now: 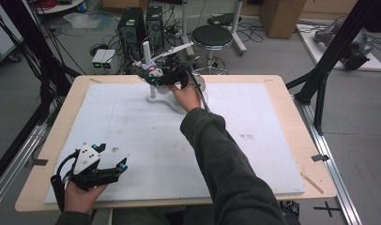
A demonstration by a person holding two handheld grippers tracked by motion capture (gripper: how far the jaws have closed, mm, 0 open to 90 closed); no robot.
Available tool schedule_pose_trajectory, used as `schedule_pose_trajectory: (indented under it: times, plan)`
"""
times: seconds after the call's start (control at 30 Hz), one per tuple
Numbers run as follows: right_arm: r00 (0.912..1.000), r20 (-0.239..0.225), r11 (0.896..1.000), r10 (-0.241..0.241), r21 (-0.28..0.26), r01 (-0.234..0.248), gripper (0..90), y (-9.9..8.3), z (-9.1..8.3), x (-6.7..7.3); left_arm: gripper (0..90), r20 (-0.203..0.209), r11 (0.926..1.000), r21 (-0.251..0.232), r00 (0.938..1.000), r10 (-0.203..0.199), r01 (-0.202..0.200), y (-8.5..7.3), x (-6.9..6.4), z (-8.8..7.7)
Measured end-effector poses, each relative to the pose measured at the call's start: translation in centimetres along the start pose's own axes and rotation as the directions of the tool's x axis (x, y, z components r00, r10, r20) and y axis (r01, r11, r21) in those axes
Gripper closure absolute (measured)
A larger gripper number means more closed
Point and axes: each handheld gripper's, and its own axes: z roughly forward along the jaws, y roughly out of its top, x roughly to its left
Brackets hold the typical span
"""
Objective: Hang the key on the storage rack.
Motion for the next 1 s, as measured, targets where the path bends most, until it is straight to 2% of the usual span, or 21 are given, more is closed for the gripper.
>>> schedule_pose_trajectory:
  times: [0.2, 0.3, 0.5, 1.0]
  plan:
    - [0.9998, 0.006, 1.000, 0.017, 0.004, -0.017, 41.7, -0.65, -0.29, -0.47, 15.4, 0.001, 1.0000, 0.004, 1.0000, 0.000, 0.000, 0.01, -0.04, 0.01]
    - [1.0000, 0.006, 1.000, 0.007, -0.003, -0.007, 41.7, -0.61, -0.44, -0.51, 15.4, 0.001, 1.0000, 0.004, 1.0000, 0.000, 0.000, 0.01, -0.04, 0.03]
    - [0.9997, 0.010, 1.000, 0.023, 0.011, -0.024, 41.6, -0.74, -0.61, -0.55, 15.4, 0.001, 1.0000, 0.001, 1.0000, 0.000, 0.000, 0.03, -0.06, -0.01]
    - [0.9997, 0.013, 0.999, 0.023, 0.047, -0.023, 41.4, -1.16, -0.45, -0.76, 15.4, -0.001, 1.0000, -0.002, 1.0000, 0.003, -0.003, 0.04, -0.05, -0.04]
